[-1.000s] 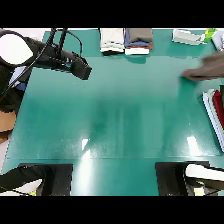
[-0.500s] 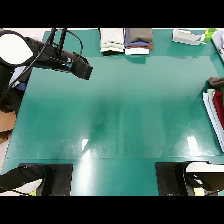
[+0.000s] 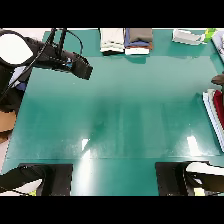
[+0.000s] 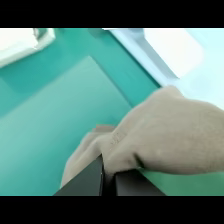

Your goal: Fold the shirts.

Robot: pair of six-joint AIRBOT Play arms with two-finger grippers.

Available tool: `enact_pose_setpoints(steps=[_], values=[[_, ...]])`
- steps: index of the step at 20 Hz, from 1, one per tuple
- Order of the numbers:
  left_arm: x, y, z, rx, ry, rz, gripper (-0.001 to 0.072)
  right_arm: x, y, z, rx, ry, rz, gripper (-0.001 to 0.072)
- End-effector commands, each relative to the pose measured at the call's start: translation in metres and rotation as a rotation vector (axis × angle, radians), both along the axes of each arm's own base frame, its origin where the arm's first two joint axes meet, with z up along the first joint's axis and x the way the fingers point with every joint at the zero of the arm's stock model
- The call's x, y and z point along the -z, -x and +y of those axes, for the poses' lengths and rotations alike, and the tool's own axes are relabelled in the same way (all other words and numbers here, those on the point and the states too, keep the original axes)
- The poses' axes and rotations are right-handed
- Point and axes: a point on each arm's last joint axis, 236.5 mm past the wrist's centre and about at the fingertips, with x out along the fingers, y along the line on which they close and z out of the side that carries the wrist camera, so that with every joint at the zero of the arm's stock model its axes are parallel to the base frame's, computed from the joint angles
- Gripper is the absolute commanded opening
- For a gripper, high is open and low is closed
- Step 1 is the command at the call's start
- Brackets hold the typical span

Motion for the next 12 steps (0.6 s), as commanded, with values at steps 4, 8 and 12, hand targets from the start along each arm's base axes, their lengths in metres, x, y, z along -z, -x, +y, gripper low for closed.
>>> enact_pose_setpoints(steps=[4, 8, 12], values=[[0.000, 0.000, 0.000, 0.001, -0.001, 0.000, 0.0026, 0.045, 0.089, -0.010, 0.025, 0.034, 0.187, 0.0013], [0.000, 0.000, 0.000, 0.001, -0.001, 0.000, 0.0026, 0.097, 0.164, -0.022, 0.160, -0.027, 0.357, 0.0014], [0.000, 0.000, 0.000, 0.001, -0.001, 0.000, 0.0026, 0.150, 0.212, -0.016, 0.241, -0.118, 0.477, 0.0014]])
